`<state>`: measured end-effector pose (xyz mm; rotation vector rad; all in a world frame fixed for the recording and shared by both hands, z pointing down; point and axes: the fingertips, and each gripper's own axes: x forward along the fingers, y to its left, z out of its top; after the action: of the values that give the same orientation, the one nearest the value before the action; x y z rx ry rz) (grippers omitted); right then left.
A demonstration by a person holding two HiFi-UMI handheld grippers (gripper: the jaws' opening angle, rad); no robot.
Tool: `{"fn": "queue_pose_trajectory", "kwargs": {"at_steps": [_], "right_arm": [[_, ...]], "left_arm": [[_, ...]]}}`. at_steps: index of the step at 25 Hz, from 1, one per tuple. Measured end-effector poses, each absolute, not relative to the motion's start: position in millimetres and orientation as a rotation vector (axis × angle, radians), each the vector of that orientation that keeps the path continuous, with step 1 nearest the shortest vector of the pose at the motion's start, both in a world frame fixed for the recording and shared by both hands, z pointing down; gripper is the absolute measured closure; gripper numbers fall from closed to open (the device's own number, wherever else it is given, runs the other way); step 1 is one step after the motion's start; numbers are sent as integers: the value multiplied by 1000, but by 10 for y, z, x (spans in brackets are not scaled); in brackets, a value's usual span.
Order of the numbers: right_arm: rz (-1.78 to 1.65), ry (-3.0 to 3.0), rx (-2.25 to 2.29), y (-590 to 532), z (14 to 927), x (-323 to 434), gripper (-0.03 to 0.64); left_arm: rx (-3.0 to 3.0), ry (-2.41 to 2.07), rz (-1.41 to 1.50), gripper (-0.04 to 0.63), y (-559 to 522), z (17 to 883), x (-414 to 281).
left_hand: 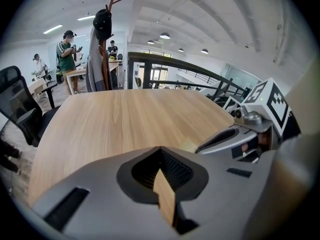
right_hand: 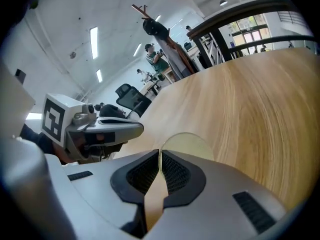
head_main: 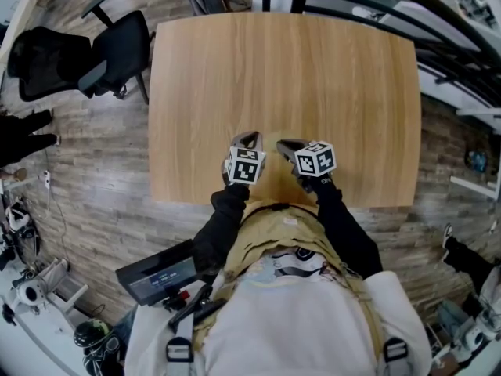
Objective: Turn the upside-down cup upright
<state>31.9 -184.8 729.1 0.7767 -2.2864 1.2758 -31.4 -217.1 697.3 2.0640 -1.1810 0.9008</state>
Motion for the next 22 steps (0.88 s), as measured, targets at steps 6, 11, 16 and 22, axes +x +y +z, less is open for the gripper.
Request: {"fn": "queue_pose_trajectory", "kwargs": {"at_steps": [6,11,16,22], "right_arm": [[1317,-2252,888,-1925,7369,679,577],[1340,-2182,939,-1893,7541,893,574],[1404,-2160,981,-1886,7594,961,572],[1402,-2143,1010,-1900,7594,954,568]], "left_arm": [[2058,-1172,912,598,-2142,6991,-271],[2051,-1171,922,598,-2106,7035,-271],[2039,-1179,936,598,-2080,7048,-291],[2039,-1178,936,598,-2055,7042,-279]]}}
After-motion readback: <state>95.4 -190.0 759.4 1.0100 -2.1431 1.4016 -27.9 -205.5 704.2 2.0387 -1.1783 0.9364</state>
